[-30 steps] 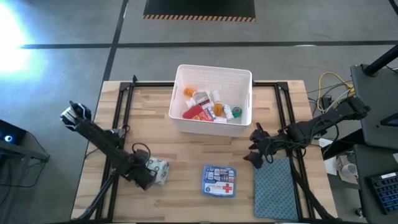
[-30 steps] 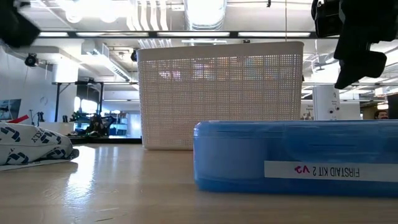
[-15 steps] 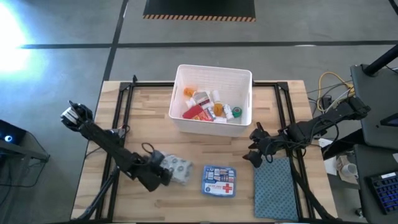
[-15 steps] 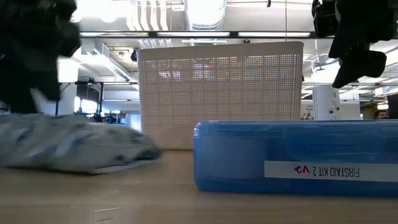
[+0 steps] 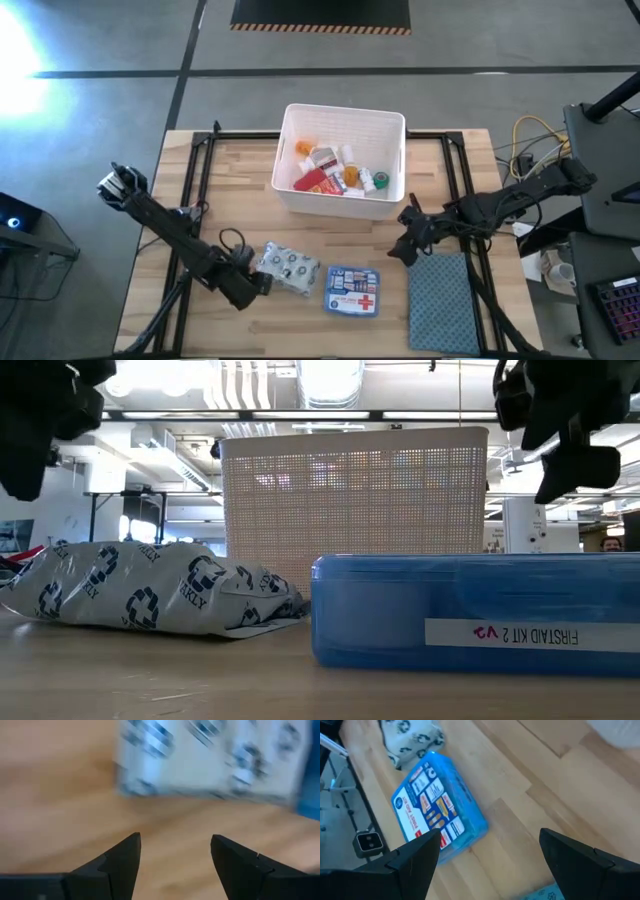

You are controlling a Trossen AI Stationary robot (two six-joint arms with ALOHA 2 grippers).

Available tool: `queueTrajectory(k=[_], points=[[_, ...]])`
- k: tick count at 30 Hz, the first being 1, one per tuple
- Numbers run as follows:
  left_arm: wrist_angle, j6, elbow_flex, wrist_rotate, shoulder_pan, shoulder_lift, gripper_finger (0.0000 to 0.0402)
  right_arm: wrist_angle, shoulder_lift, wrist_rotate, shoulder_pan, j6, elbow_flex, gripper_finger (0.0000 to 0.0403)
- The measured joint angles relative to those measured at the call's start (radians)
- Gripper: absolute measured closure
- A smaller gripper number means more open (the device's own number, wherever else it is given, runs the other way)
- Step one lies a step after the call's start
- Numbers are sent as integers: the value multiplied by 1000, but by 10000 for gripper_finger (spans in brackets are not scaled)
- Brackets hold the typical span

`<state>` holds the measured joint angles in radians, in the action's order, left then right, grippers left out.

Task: Pick & place medical supplies in basket/bin
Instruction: Put the first aid kit into the white bin

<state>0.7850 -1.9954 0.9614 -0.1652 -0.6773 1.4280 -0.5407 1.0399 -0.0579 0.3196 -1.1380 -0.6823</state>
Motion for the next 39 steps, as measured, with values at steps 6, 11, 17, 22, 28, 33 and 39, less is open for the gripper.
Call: queueTrajectory(k=[6,11,17,22,28,33,39], points=[[-304,-31,-50,-63,-5,59,181,4,78,117,-26,-5,13,75],[-384,-5,3,-61,-5,174,189,73,178,215,-14,31,43,75],[-483,102,133,-75,14,328,205,212,283,224,-10,138,53,75],[-490,185,256,-76,51,457,207,328,345,274,-14,220,53,75],[-510,296,384,-71,107,598,207,431,434,308,-12,225,53,75],[-515,345,429,-50,145,640,207,470,493,323,-13,199,51,75],[-408,349,405,-58,166,607,207,463,472,346,0,200,51,75]])
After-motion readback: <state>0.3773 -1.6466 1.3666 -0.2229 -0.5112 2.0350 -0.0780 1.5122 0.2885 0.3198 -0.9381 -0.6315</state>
